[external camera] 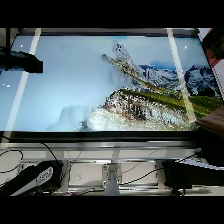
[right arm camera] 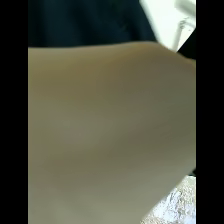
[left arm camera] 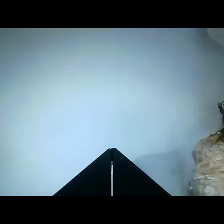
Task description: Fold the clothes and pants, and hang the long-sleeved shirts on hangers.
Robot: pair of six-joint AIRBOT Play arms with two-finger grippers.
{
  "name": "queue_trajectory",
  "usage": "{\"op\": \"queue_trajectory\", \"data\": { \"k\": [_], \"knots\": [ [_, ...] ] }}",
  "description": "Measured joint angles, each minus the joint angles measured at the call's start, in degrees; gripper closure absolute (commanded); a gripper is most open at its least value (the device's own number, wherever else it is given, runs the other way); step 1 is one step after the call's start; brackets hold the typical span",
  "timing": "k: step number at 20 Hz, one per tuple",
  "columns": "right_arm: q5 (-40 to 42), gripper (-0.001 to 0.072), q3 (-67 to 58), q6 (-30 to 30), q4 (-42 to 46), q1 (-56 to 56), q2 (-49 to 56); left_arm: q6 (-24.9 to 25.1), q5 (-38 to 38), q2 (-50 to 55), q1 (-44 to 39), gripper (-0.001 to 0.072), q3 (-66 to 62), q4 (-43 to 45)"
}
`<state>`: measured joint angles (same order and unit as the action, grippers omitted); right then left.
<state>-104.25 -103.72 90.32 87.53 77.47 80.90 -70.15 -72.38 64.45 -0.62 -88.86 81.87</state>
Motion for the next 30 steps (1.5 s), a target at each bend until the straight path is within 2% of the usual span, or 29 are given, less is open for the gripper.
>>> {"op": "queue_trajectory", "data": {
  "k": [4, 5, 6, 7, 8, 9, 13, 15, 16, 17, 18, 22, 24, 26, 30],
  "knots": [
    [-0.6, 0.0679, 6.6, 1.0, -0.4, 10.8, -2.2, -1.0, 0.7, -0.2, 0.0, 0.0691, 0.0, 1.0],
    [-0.1, 0.0639, 7.9, 1.2, -1.1, 12.8, -2.4, -1.1, 0.8, -0.2, 0.0, 0.0692, 0.0, 1.2],
    [0.5, 0.0422, 8.6, 1.3, -2.1, 14.1, -2.6, -1.3, 0.8, -0.2, 0.0, 0.0691, 0.0, 1.4],
    [1.5, 0.0063, 9.3, 1.4, -2.5, 15.2, -2.7, -1.4, 0.9, -0.2, 0.0, 0.0691, 0.0, 1.5],
    [2.4, 0.0018, 9.7, 1.4, -2.9, 15.9, -2.8, -1.4, 0.9, -0.2, 0.0, 0.0691, 0.0, 1.5],
    [2.9, 0.0015, 10.1, 1.4, -2.9, 16.5, -2.9, -1.4, 1.0, -0.2, 0.0, 0.0691, 0.0, 1.5],
    [4.4, 0.0017, 10.6, 1.7, -3.0, 17.5, -3.0, -1.4, 1.0, -0.3, 0.0, 0.0691, 0.0, 1.1],
    [5.3, 0.0043, 10.6, 1.9, -3.5, 17.7, -3.0, -1.4, 1.0, -0.3, 0.0, 0.0691, 0.0, 0.9],
    [6.1, 0.0222, 10.4, 2.3, -4.6, 17.7, -3.0, -1.4, 1.0, -0.3, 0.0, 0.0691, 0.0, 0.8],
    [7.0, 0.0524, 10.2, 2.6, -6.5, 17.7, -3.0, -1.4, 1.0, -0.3, 0.0, 0.0691, 0.0, 0.8],
    [8.0, 0.0673, 9.7, 2.8, -9.3, 17.6, -3.0, -1.4, 1.0, -0.3, 0.0, 0.0691, 0.0, 0.8],
    [13.3, 0.0681, 6.1, 3.3, -24.2, 13.0, -3.0, -1.4, 1.0, -0.3, 0.0, 0.0691, 0.0, 0.6],
    [15.0, 0.0681, 3.3, 3.4, -27.9, 7.8, -3.0, -1.4, 1.0, -0.3, 0.0, 0.0691, 0.0, 0.6],
    [15.6, 0.0682, 0.2, 3.4, -28.9, -0.1, -3.0, -1.4, 1.0, -0.3, 0.0, 0.0691, 0.0, 0.6],
    [16.4, 0.0681, -4.1, 3.5, -23.3, -18.5, -3.2, -1.4, 1.0, -0.3, 0.0, 0.0691, 0.0, 0.6]
  ]
}}
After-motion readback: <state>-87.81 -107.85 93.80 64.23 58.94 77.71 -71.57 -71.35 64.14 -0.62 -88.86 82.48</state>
